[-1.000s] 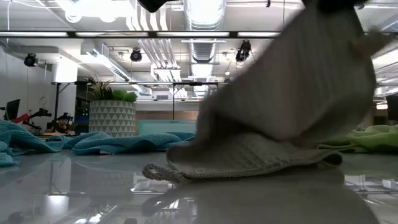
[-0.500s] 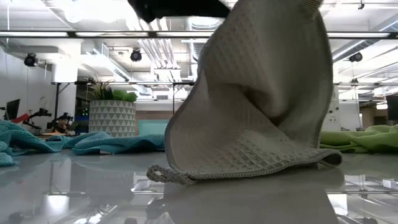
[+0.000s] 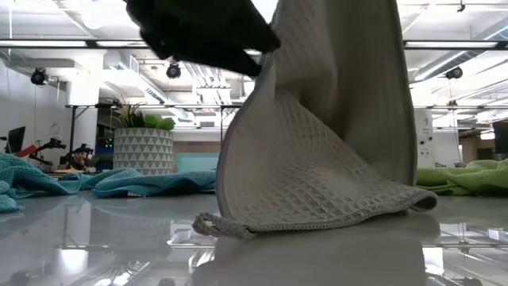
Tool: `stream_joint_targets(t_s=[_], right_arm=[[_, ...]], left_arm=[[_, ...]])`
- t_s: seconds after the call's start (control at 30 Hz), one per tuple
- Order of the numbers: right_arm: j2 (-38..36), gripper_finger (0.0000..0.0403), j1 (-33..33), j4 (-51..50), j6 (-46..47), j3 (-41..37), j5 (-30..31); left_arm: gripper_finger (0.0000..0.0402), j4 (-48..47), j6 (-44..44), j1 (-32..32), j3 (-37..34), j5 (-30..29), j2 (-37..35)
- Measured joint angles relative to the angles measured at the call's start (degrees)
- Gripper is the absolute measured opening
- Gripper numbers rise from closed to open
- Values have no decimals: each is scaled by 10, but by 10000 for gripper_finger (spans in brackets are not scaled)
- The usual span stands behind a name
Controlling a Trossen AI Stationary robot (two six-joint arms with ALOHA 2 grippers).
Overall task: Fold microfiber towels
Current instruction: Fold the gray microfiber cloth
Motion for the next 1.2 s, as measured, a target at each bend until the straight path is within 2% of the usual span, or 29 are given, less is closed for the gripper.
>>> stream_joint_targets(t_s=[0.1, 0.23, 0.53, 0.83, 1.03, 1.2], right_arm=[[-1, 9, -2, -2, -2, 12, 0], [-1, 9, -5, -4, -8, 27, 0], [-1, 9, -9, -4, -13, 41, 0], [-1, 8, -9, -3, -7, 44, 14], [-1, 8, -9, -2, -4, 44, 15], [-1, 8, -9, -3, 6, 44, 15]], left_arm=[[260, -20, -49, 0, -4, 4, 0], [260, -6, -86, 0, -17, 42, 5], [260, 168, -100, -2, -33, 91, 77], [254, 204, -152, -2, -14, 112, 121], [211, 224, -167, -2, -15, 119, 130], [136, 221, -184, -2, -17, 119, 138]])
